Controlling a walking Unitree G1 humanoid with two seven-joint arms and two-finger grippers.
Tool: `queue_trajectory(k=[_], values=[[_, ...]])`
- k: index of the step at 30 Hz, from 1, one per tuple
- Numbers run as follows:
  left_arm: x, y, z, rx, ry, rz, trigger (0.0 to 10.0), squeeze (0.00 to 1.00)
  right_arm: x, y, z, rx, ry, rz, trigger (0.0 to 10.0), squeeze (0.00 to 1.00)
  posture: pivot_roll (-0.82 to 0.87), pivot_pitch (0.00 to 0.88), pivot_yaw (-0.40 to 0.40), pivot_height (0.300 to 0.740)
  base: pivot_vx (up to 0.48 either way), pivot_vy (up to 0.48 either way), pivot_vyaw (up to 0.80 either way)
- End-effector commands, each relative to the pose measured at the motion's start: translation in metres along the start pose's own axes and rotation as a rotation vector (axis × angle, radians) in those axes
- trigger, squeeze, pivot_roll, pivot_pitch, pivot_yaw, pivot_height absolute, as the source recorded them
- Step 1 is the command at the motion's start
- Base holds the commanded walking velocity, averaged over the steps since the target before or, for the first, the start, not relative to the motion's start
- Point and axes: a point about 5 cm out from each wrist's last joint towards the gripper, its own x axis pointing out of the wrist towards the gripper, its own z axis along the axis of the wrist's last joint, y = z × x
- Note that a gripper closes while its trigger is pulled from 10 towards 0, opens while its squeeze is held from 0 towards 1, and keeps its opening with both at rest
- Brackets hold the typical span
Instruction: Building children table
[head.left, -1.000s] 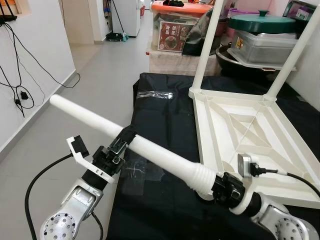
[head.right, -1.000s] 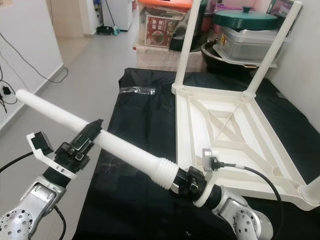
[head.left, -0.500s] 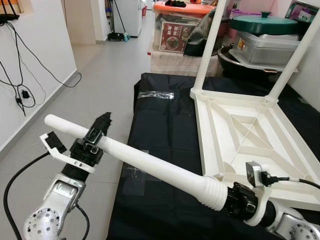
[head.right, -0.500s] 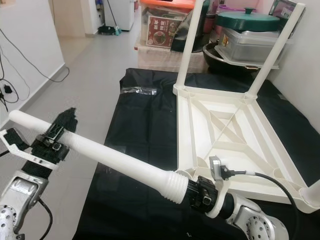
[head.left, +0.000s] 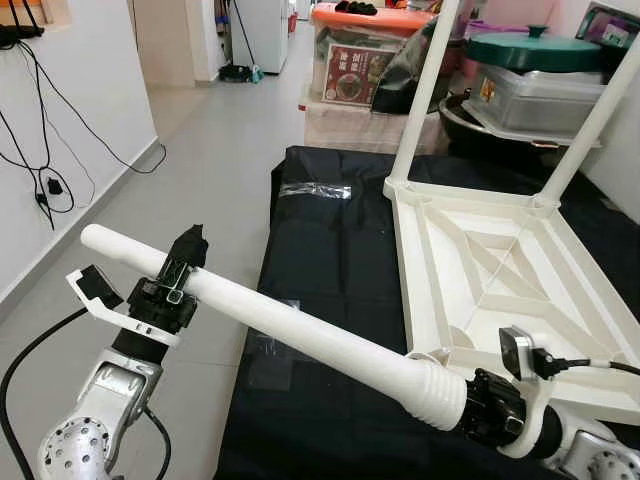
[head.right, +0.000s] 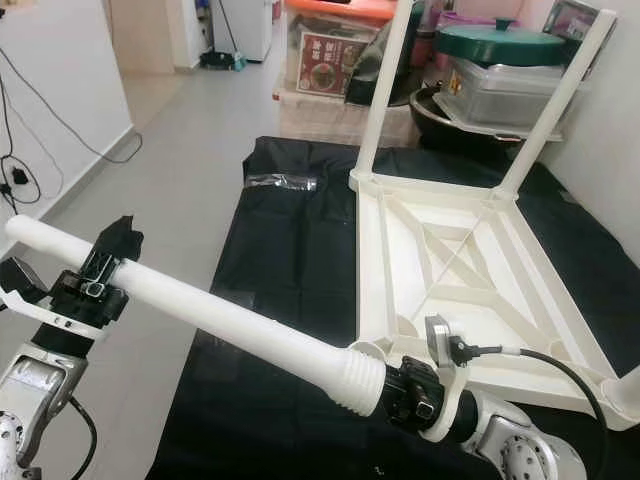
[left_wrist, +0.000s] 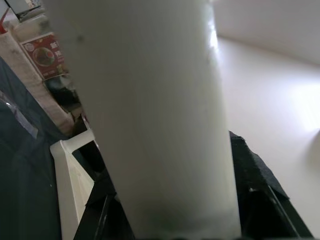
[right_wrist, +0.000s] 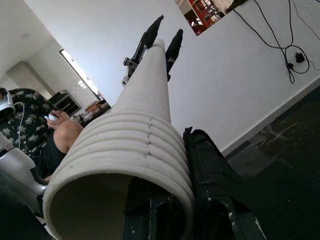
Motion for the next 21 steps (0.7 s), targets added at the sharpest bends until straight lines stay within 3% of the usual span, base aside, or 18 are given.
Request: queue_trajectory(k=[1, 3, 5, 7, 8, 9, 15, 21], values=[[0.001, -0.001, -0.002, 0.026, 0.017, 0.006, 0.0, 0.0, 0.006, 0.0, -0.004, -0.006, 0.066, 0.0, 0.0, 0.0, -0.05, 0.0, -0.09, 0.74, 0.0, 0.0, 0.0], [0.002, -0.002, -0.003, 0.023, 0.019, 0.0, 0.0, 0.0, 0.007, -0.002, -0.004, -0.011, 0.07, -0.021, 0.0, 0.0, -0.05, 0.0, -0.09, 0.74, 0.0, 0.0, 0.0], [0.003, -0.003, -0.004, 0.024, 0.023, -0.006, 0.0, 0.0, 0.006, -0.01, -0.011, -0.027, 0.139, -0.113, 10.0, 0.0, -0.05, 0.0, -0.09, 0.74, 0.0, 0.0, 0.0], [0.003, -0.003, -0.004, 0.024, 0.021, -0.008, 0.0, 0.0, 0.005, -0.018, -0.017, -0.034, 0.197, -0.187, 10.0, 0.0, -0.05, 0.0, -0.09, 0.74, 0.0, 0.0, 0.0], [0.003, -0.003, -0.004, 0.024, 0.019, -0.008, 0.0, 0.0, 0.003, -0.022, -0.018, -0.042, 0.2, -0.22, 10.0, 0.11, -0.05, 0.0, -0.09, 0.74, 0.0, 0.0, 0.0], [0.003, -0.003, -0.003, 0.022, 0.016, -0.01, 0.0, 0.0, 0.002, -0.024, -0.016, -0.028, 0.172, -0.231, 10.0, 1.0, -0.05, 0.0, -0.092, 0.74, 0.0, 0.0, 0.0], [0.004, -0.005, -0.001, 0.02, 0.002, -0.017, 0.0, 0.0, -0.004, -0.026, -0.011, -0.001, 0.118, -0.239, 10.0, 1.0, -0.05, 0.0, -0.092, 0.74, 0.0, 0.0, 0.0], [0.004, -0.005, 0.002, 0.03, -0.014, -0.01, 0.0, 0.0, -0.041, -0.033, -0.005, -0.01, 0.104, -0.361, 10.0, 1.0, -0.05, 0.0, -0.098, 0.74, 0.0, 0.0, 0.0]])
